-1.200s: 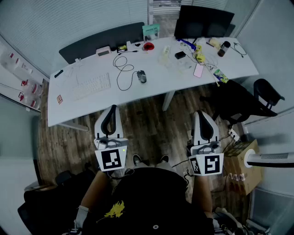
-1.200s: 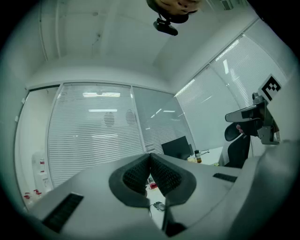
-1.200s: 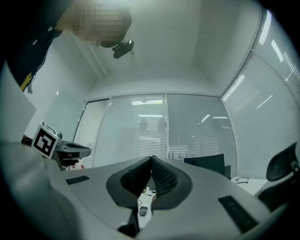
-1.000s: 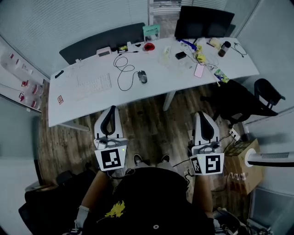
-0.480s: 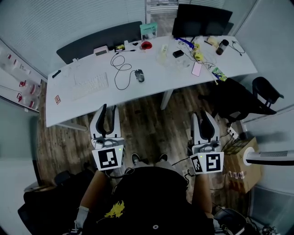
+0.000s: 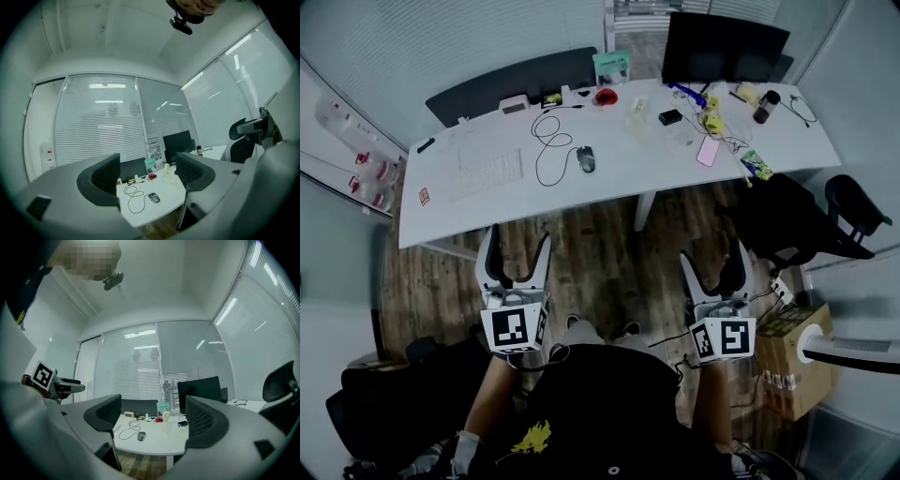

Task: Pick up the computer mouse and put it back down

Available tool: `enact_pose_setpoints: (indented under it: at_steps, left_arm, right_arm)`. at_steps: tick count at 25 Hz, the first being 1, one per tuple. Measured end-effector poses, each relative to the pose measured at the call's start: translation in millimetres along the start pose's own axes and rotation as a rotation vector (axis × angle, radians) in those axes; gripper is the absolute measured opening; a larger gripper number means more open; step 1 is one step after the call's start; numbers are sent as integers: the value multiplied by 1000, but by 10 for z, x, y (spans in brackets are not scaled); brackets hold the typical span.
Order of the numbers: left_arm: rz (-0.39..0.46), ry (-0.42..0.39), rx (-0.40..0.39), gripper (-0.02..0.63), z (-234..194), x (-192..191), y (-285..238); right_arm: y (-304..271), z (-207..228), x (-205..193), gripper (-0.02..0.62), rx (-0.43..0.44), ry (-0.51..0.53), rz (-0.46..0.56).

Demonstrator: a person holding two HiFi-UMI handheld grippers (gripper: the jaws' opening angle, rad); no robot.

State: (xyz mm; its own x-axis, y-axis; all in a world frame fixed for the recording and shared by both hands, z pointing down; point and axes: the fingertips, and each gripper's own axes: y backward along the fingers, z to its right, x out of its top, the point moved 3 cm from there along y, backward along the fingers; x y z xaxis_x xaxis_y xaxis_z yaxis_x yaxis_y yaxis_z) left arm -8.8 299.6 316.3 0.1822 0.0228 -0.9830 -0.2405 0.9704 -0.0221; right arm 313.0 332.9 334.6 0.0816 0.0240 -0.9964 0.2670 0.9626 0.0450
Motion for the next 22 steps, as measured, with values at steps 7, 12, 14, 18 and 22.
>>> enact_pose_setpoints:
  at_steps: [7,12,14,18,22]
  left_arm:
    - [-73,-52,89,364,-197,-178,-214]
    - [-76,-32,86,364,-603,-435,-893]
    - [-69,-20,81,364,-879,-594,-1275]
    - [-85,4,40,364,-1492,-838,-2166]
    - [-10,88,-18,364,-2143,-808,-3037]
  right_arm:
    - [-453,121,-355,433,41,-61,-46]
    - [-1222,-19,-569,433,46,-50,-103]
    - [-1649,-106,-665,433,48,-24,-116]
    - [-2698,-306,-837,433,8,-11,-176]
    - [-3758,-633,-959,433,-23,2,-237]
